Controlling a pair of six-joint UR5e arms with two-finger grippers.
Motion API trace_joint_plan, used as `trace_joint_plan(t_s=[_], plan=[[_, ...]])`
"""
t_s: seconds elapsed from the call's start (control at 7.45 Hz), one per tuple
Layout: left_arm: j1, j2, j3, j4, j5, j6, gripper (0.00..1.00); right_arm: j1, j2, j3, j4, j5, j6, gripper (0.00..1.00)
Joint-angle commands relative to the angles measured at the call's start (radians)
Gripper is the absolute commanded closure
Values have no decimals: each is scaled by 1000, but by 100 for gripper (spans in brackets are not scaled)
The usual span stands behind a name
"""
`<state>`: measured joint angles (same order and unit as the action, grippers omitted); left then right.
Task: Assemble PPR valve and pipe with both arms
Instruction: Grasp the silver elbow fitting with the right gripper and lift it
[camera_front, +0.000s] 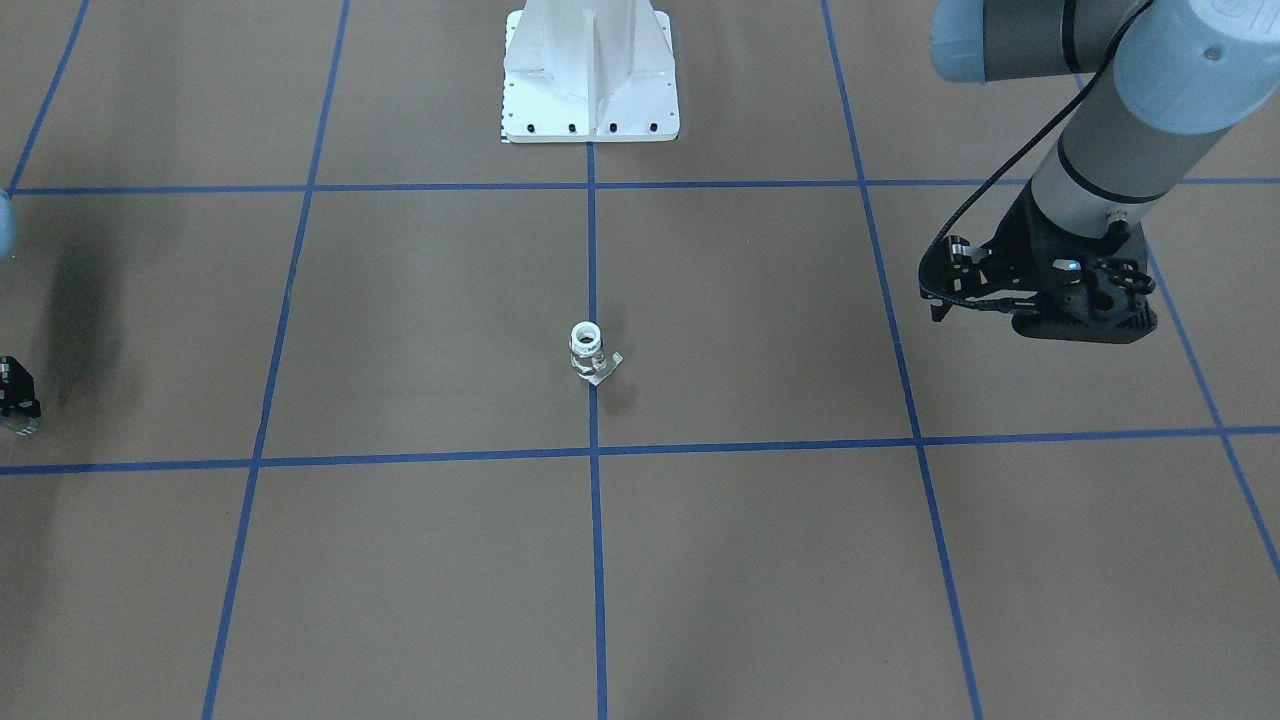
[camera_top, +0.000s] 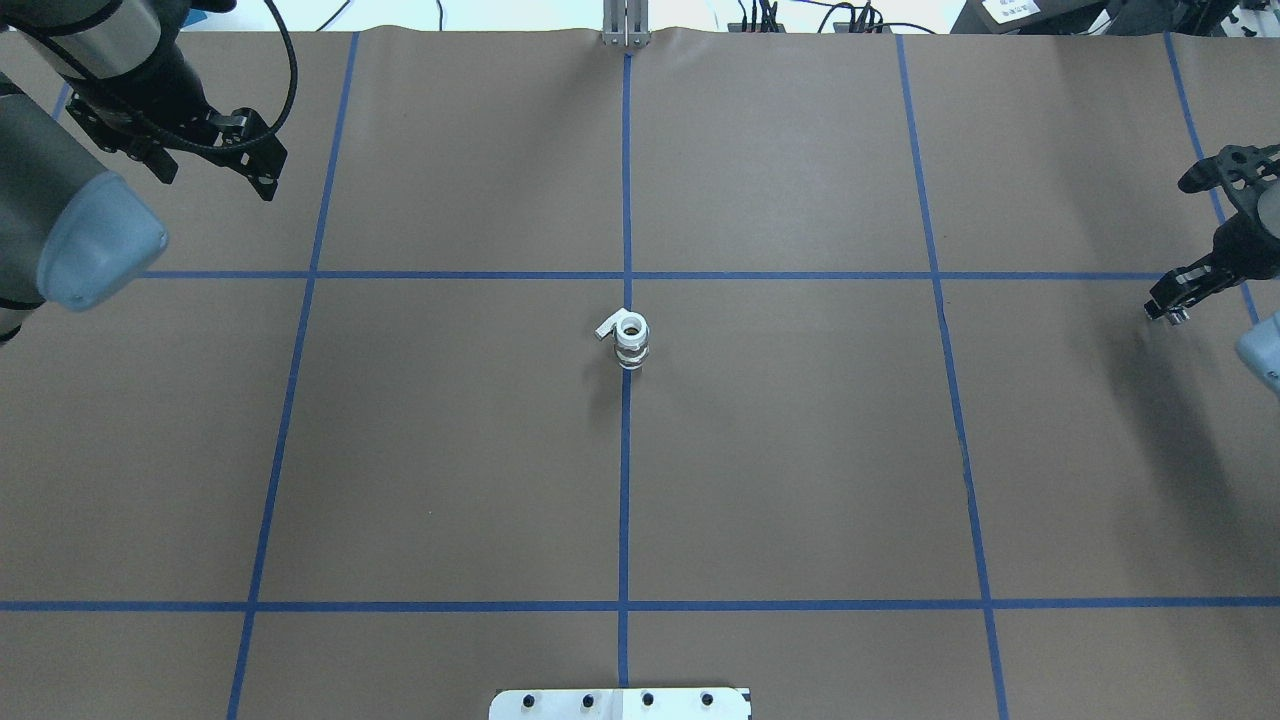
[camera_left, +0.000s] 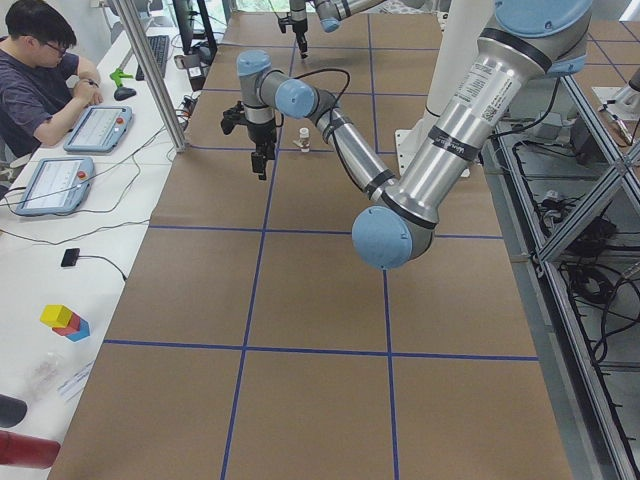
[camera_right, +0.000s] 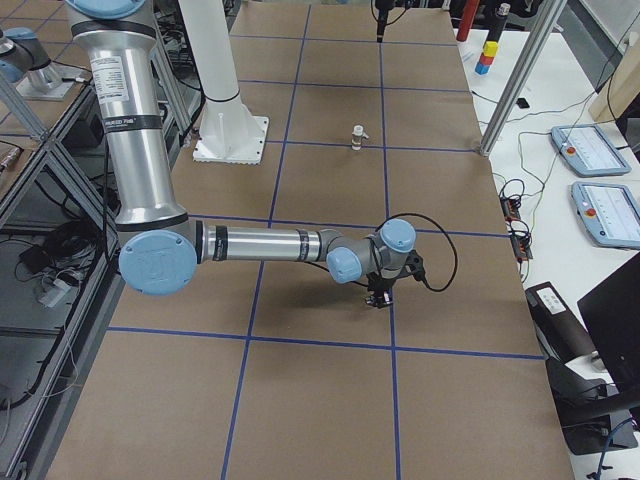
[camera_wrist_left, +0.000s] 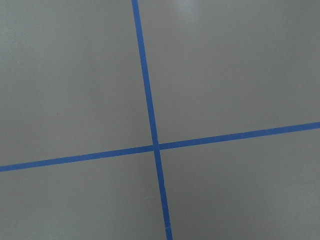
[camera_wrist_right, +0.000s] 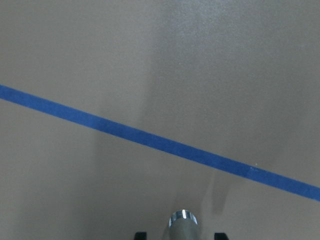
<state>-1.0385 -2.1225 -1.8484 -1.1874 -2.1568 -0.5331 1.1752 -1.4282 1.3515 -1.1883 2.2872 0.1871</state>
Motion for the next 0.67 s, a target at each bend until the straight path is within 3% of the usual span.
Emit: trace_joint_plan(t_s=[0.0, 0.27, 0.54], plan=[[0, -1, 0, 0, 0, -2, 0, 1, -6, 0, -2, -2, -2, 45], [0, -1, 0, 0, 0, -5, 0, 1, -5, 0, -5, 0, -3, 50], [0, -1, 0, 0, 0, -5, 0, 1, -5, 0, -7, 2, -3, 78]])
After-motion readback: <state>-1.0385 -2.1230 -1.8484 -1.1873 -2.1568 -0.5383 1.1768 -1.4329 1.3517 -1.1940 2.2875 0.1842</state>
